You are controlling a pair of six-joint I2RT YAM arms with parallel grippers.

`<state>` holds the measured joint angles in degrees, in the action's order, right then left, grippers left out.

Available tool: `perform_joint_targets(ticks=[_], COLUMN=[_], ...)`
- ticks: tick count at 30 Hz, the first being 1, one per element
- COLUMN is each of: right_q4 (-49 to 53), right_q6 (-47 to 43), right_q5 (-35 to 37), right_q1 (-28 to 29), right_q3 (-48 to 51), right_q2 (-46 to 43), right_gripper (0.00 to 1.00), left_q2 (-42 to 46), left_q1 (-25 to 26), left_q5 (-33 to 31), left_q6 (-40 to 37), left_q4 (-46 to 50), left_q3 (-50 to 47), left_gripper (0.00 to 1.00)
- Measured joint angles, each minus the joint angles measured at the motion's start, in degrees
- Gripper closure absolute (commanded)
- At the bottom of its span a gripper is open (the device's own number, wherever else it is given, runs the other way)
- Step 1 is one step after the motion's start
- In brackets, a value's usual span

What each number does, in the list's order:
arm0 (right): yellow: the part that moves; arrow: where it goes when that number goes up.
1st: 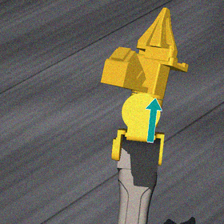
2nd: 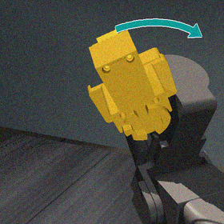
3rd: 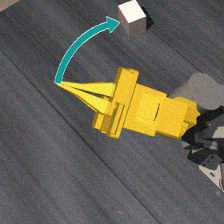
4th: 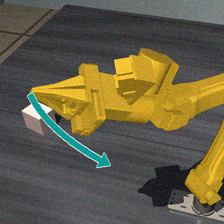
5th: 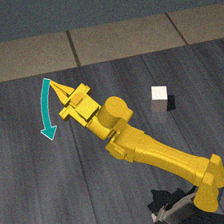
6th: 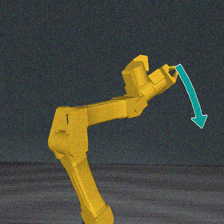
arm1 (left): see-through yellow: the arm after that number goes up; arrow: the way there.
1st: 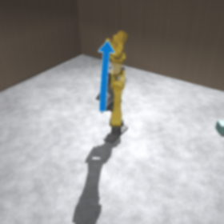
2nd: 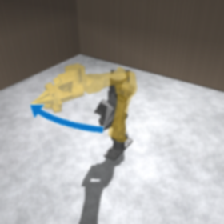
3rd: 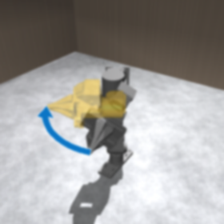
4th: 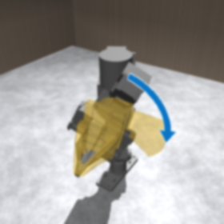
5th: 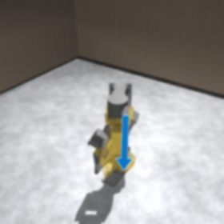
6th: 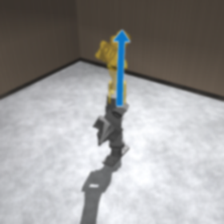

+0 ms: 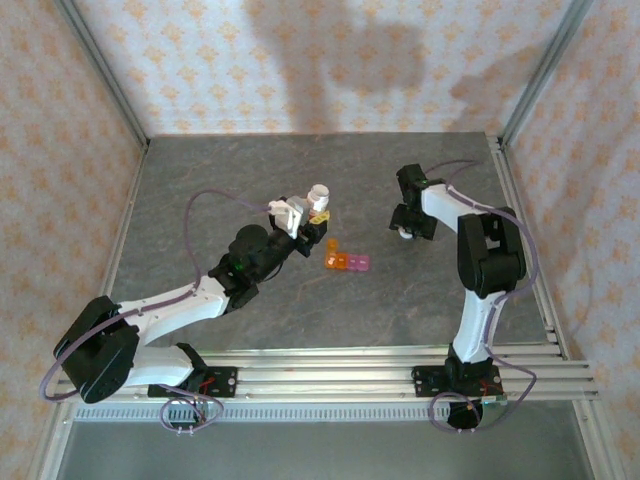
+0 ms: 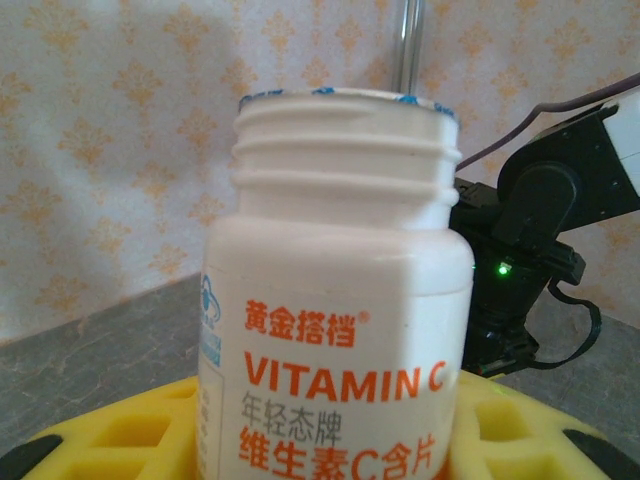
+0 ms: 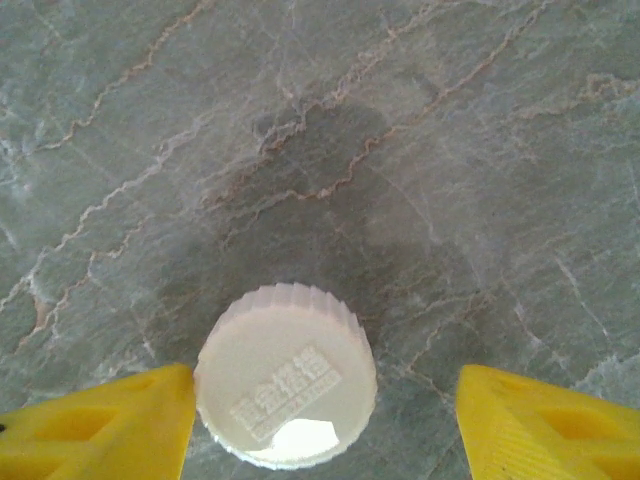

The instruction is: Sort the pills into containers

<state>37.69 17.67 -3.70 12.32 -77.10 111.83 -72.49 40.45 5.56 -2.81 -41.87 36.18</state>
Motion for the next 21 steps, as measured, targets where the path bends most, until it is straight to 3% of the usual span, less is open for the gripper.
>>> perform_joint_targets(ticks=[11, 21], right_q4=[-0.7, -1.3], right_q6=[-1.0, -1.3], right_q5=[-0.3, -0.7], right_q1=[-0.2, -0.9], right_q3=[-0.7, -1.0], right_q2=[1.5, 1.5], right_gripper=[0.44, 0.65], left_q2=[-0.1, -2.0], left_q1=[0.0, 0.0], left_q5=[0.2, 1.6], left_q6=[0.5, 1.5], left_q4=[0.0, 0.1], left_q3=[0.0, 0.0], left_gripper=[1.00, 1.00])
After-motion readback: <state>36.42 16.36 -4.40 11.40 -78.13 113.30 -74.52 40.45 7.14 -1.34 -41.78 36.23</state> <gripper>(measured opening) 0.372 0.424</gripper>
